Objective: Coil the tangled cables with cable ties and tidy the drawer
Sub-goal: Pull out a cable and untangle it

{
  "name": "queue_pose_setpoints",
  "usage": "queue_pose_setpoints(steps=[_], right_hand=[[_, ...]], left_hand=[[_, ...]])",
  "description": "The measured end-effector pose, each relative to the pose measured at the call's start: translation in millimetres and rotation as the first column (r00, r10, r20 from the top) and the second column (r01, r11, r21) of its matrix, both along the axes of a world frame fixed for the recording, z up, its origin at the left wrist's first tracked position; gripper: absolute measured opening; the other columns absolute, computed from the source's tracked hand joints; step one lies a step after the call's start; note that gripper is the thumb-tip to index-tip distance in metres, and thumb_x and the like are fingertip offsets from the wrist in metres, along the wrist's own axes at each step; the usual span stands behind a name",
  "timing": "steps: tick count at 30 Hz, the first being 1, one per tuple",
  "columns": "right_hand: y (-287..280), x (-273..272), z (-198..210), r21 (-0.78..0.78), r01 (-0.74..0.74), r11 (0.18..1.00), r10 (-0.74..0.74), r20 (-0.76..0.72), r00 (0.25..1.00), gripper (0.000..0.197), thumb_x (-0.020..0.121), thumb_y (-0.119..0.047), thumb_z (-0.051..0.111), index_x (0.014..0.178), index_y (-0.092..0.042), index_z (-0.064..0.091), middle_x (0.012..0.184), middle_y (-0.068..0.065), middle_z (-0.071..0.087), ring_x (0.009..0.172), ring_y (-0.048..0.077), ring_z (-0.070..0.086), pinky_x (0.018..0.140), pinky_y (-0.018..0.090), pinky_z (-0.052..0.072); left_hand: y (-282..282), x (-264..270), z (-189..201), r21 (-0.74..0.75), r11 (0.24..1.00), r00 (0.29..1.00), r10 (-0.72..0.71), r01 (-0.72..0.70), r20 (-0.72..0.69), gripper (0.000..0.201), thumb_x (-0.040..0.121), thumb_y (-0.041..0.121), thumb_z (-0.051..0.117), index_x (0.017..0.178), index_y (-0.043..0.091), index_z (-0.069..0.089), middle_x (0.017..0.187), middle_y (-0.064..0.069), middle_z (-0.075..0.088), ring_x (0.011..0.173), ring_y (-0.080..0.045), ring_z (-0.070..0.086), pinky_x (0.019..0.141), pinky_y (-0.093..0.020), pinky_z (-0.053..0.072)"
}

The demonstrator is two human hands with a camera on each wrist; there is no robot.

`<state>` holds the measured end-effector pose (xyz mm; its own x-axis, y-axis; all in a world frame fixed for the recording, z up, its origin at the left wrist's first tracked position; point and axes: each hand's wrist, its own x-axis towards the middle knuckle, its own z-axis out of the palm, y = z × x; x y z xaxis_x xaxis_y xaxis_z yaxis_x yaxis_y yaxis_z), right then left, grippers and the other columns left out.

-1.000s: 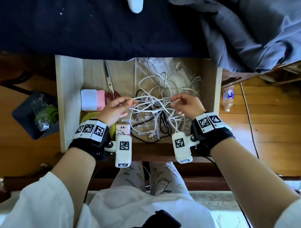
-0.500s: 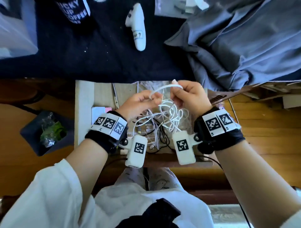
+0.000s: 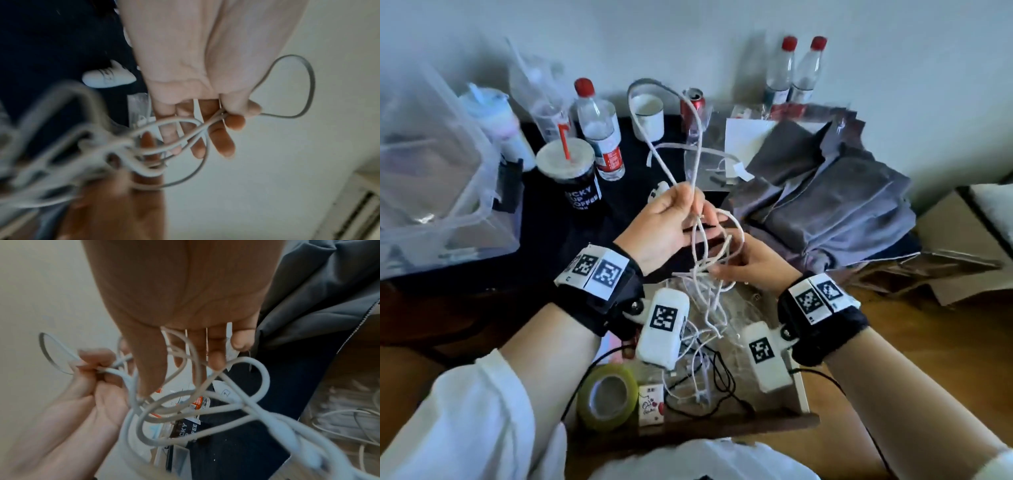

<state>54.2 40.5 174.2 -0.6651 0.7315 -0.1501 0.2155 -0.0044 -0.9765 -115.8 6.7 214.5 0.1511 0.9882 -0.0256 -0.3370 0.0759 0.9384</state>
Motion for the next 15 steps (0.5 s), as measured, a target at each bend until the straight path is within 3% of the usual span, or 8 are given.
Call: queue_pose_setpoints(steps=[2, 3, 5, 6, 8, 11, 13, 15], right_hand=[[-2, -3, 5, -0.022, 0.097, 0.995, -0.098, -0.043, 0.994, 0.018, 0.082, 0.01, 0.058, 0.085, -0.008, 0.055, 0.066, 0.0, 0.065, 0.06, 0.009, 0.061, 0.063, 0.021, 0.053], [-2, -2, 9, -0.038, 0.137, 0.99, -0.139, -0.064, 0.988, 0.019, 0.086, 0.009, 0.054, 0.078, -0.009, 0.053, 0.055, -0.001, 0.063, 0.047, 0.005, 0.056, 0.049, 0.015, 0.048], [1, -1, 23, -0.052, 0.173, 0.983, -0.178, -0.103, 0.979, 0.019, 0.09, 0.004, 0.049, 0.077, -0.01, 0.051, 0.049, 0.001, 0.061, 0.037, 0.004, 0.05, 0.037, 0.014, 0.04], [2, 0, 30, -0.059, 0.178, 0.982, -0.185, -0.136, 0.973, 0.017, 0.091, 0.001, 0.049, 0.078, -0.01, 0.051, 0.05, 0.002, 0.062, 0.037, 0.006, 0.051, 0.037, 0.015, 0.042], [5, 0, 42, -0.086, 0.176, 0.981, -0.191, -0.206, 0.96, 0.015, 0.092, -0.002, 0.047, 0.08, -0.009, 0.052, 0.053, 0.003, 0.064, 0.04, 0.008, 0.054, 0.039, 0.017, 0.046], [9, -2, 52, -0.106, 0.158, 0.982, -0.181, -0.256, 0.95, 0.016, 0.094, -0.006, 0.044, 0.082, -0.008, 0.053, 0.055, 0.002, 0.064, 0.042, 0.01, 0.055, 0.04, 0.018, 0.046], [11, -4, 55, -0.115, 0.121, 0.986, -0.146, -0.251, 0.957, 0.014, 0.095, -0.007, 0.044, 0.084, -0.008, 0.053, 0.056, 0.002, 0.064, 0.043, 0.011, 0.056, 0.041, 0.019, 0.047], [11, -7, 56, -0.103, 0.069, 0.992, -0.091, -0.219, 0.972, 0.011, 0.094, -0.007, 0.046, 0.087, -0.008, 0.054, 0.058, 0.001, 0.065, 0.044, 0.009, 0.056, 0.043, 0.018, 0.048]], left_hand=[[2, -2, 10, 0.038, 0.999, 0.997, -0.01, 0.007, 0.073, 0.047, 0.099, 0.027, 0.026, 0.063, 0.02, 0.056, 0.075, 0.001, 0.066, 0.098, -0.017, 0.066, 0.086, -0.036, 0.055], [2, -3, 12, 0.052, 0.999, 0.997, 0.01, -0.014, 0.075, 0.046, 0.099, 0.028, 0.026, 0.065, 0.022, 0.056, 0.082, 0.001, 0.068, 0.101, -0.017, 0.065, 0.088, -0.035, 0.053], [3, -10, 9, 0.064, 0.993, 0.995, 0.093, -0.095, 0.028, 0.025, 0.097, 0.034, 0.038, 0.082, 0.021, 0.053, 0.101, 0.002, 0.069, 0.106, -0.016, 0.063, 0.09, -0.032, 0.05], [3, -13, 6, 0.048, 0.994, 0.995, 0.101, -0.101, 0.012, 0.022, 0.09, 0.044, 0.053, 0.093, 0.022, 0.052, 0.11, 0.003, 0.067, 0.107, -0.015, 0.063, 0.09, -0.031, 0.048], [2, -18, -5, -0.01, 0.999, 0.997, 0.052, -0.052, -0.064, 0.071, 0.06, 0.063, 0.076, 0.115, 0.026, 0.049, 0.119, 0.002, 0.065, 0.107, -0.015, 0.063, 0.089, -0.031, 0.047], [-4, -13, -20, -0.066, 0.995, 0.992, -0.083, 0.077, -0.093, 0.105, 0.044, 0.065, 0.082, 0.132, 0.024, 0.041, 0.113, -0.006, 0.066, 0.103, -0.016, 0.064, 0.093, -0.032, 0.043], [-7, -9, -24, -0.097, 0.985, 0.977, -0.154, 0.14, -0.15, 0.099, 0.05, 0.059, 0.083, 0.132, 0.02, 0.044, 0.11, -0.006, 0.067, 0.105, -0.017, 0.064, 0.099, -0.032, 0.044], [-10, -4, -23, -0.095, 0.979, 0.95, -0.197, 0.179, -0.242, 0.068, 0.06, 0.049, 0.082, 0.117, 0.02, 0.056, 0.098, 0.005, 0.072, 0.099, -0.01, 0.065, 0.095, -0.028, 0.049]])
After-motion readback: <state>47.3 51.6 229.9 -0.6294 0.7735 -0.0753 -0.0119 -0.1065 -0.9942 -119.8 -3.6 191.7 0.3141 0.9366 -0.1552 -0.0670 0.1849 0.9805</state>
